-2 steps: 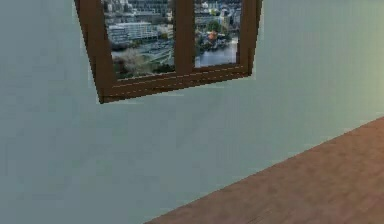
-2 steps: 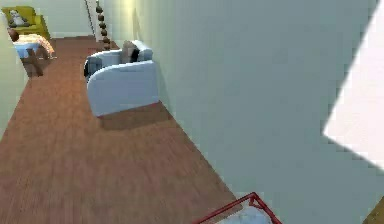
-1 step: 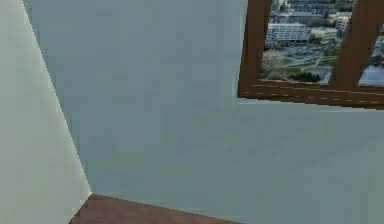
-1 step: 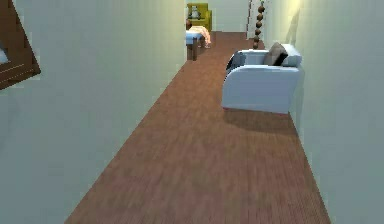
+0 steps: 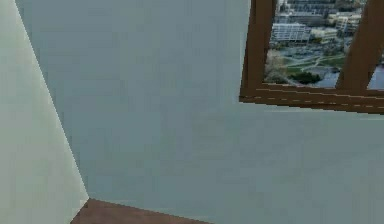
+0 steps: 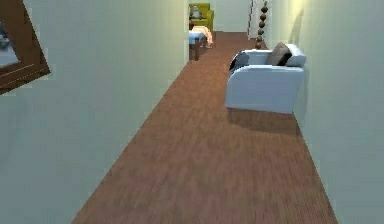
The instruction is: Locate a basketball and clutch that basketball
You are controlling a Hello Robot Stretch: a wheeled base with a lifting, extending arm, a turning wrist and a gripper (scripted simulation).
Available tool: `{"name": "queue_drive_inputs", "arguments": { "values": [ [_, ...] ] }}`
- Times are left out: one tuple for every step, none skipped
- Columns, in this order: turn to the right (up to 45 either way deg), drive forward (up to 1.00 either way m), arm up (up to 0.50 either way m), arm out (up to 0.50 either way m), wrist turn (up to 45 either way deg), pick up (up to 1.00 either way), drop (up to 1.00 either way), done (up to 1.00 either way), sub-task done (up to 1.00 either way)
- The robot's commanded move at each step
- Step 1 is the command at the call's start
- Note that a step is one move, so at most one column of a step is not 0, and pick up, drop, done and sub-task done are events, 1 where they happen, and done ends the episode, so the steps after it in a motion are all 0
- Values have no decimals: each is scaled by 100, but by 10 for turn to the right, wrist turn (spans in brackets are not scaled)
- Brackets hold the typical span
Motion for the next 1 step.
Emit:
{"name": "queue_drive_inputs", "arguments": {
  "values": [
    [360, 0, 0, 0, 0, 0, 0, 0, 0]
  ]
}}
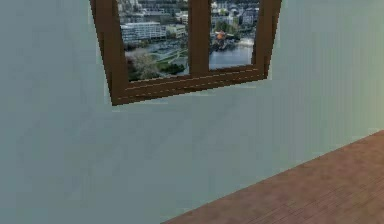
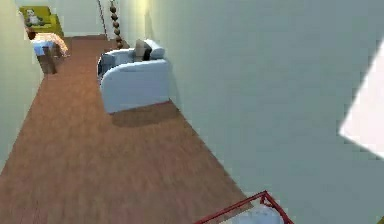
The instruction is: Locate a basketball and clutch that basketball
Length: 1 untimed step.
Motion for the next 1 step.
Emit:
{"name": "queue_drive_inputs", "arguments": {
  "values": [
    [0, 40, 0, 0, 0, 0, 0, 0, 0]
  ]
}}
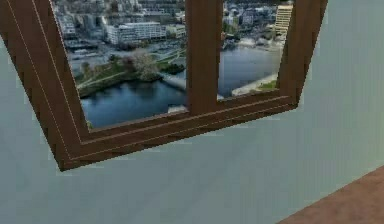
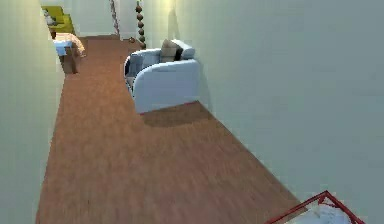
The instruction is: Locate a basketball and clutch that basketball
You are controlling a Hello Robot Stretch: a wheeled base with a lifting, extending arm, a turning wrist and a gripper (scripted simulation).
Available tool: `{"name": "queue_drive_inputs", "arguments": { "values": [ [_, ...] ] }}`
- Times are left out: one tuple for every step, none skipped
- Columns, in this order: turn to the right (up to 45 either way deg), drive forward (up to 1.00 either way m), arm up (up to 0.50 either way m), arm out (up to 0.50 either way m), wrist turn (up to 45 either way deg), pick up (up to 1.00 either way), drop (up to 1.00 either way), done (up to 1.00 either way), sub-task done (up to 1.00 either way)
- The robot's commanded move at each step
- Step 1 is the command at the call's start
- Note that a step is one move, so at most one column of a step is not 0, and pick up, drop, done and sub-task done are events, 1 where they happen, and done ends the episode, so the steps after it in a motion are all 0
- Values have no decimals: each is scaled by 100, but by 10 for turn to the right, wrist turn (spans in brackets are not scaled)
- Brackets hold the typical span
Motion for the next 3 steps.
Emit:
{"name": "queue_drive_inputs", "arguments": {
  "values": [
    [450, 0, 0, 0, 0, 0, 0, 0, 0],
    [180, 0, 0, 0, 0, 0, 0, 0, 0],
    [0, 100, 0, 0, 0, 0, 0, 0, 0]
  ]
}}
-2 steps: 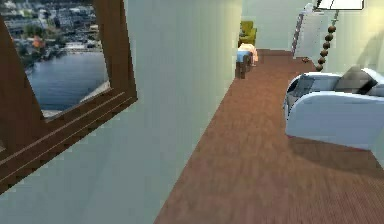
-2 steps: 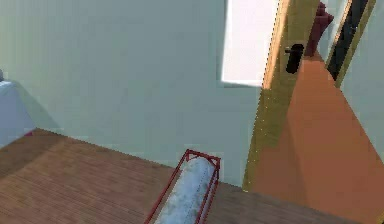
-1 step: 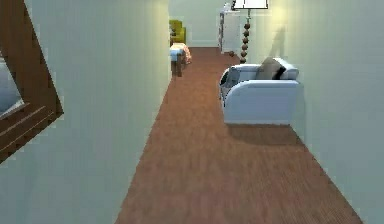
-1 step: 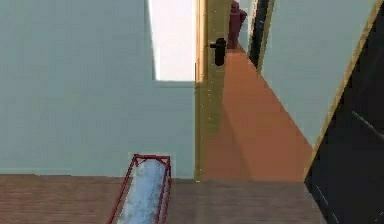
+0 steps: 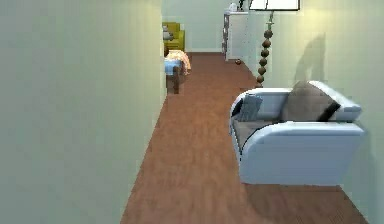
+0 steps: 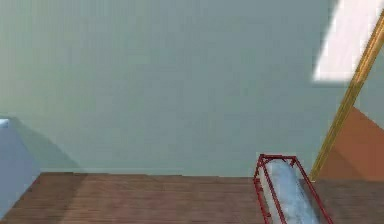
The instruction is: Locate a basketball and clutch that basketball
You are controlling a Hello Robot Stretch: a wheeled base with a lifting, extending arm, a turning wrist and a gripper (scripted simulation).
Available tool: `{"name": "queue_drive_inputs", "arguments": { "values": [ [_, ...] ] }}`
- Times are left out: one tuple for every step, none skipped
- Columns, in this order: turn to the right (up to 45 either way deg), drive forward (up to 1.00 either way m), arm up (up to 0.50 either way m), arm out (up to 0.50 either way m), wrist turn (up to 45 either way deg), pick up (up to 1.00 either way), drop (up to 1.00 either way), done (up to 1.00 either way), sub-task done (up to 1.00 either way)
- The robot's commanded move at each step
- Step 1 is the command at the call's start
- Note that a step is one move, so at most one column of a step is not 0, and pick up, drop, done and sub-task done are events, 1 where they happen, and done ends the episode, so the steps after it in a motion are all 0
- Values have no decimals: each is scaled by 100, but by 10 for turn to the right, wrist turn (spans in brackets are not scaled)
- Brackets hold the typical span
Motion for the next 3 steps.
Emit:
{"name": "queue_drive_inputs", "arguments": {
  "values": [
    [0, 100, 0, 0, 0, 0, 0, 0, 0],
    [60, 0, 0, 0, 0, 0, 0, 0, 0],
    [0, 25, 0, 0, 0, 0, 0, 0, 0]
  ]
}}
